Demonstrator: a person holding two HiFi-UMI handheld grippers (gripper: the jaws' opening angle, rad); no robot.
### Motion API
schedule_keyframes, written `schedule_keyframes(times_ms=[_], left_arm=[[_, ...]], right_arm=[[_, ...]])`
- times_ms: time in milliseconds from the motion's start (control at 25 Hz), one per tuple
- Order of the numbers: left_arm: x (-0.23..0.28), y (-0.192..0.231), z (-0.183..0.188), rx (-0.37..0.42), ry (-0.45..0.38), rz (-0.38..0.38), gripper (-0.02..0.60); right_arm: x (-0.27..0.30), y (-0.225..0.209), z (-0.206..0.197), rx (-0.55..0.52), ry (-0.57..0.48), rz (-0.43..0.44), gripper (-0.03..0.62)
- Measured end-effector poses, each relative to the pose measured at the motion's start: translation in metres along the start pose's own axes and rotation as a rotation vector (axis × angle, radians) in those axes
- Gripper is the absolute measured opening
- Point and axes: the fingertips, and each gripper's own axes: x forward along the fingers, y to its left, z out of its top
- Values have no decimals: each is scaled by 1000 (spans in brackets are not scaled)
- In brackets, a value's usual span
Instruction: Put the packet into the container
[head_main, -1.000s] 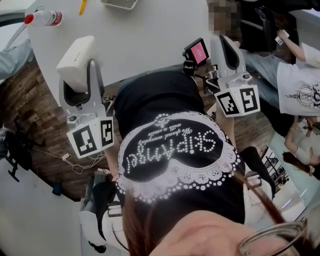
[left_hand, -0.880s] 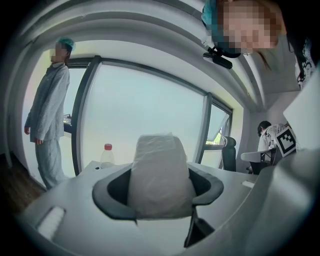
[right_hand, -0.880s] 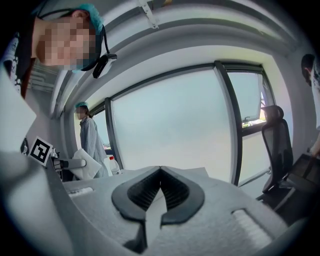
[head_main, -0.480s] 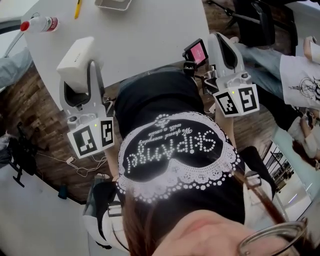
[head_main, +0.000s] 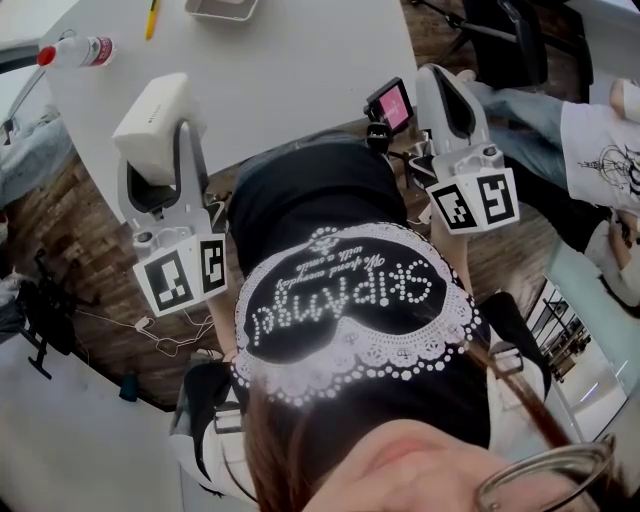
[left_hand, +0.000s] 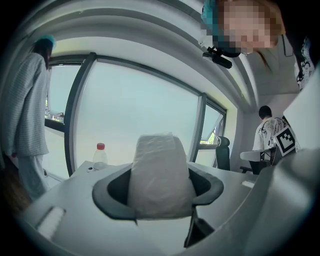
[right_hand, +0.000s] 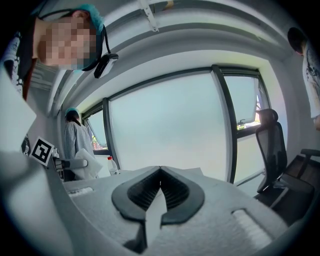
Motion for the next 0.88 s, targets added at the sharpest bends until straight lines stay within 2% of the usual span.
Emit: schedule_keyframes(times_ms=[880], left_arm=[[-4, 1, -1, -3, -4, 14, 284]], right_arm=[[2, 2, -2, -2, 8, 19, -5]])
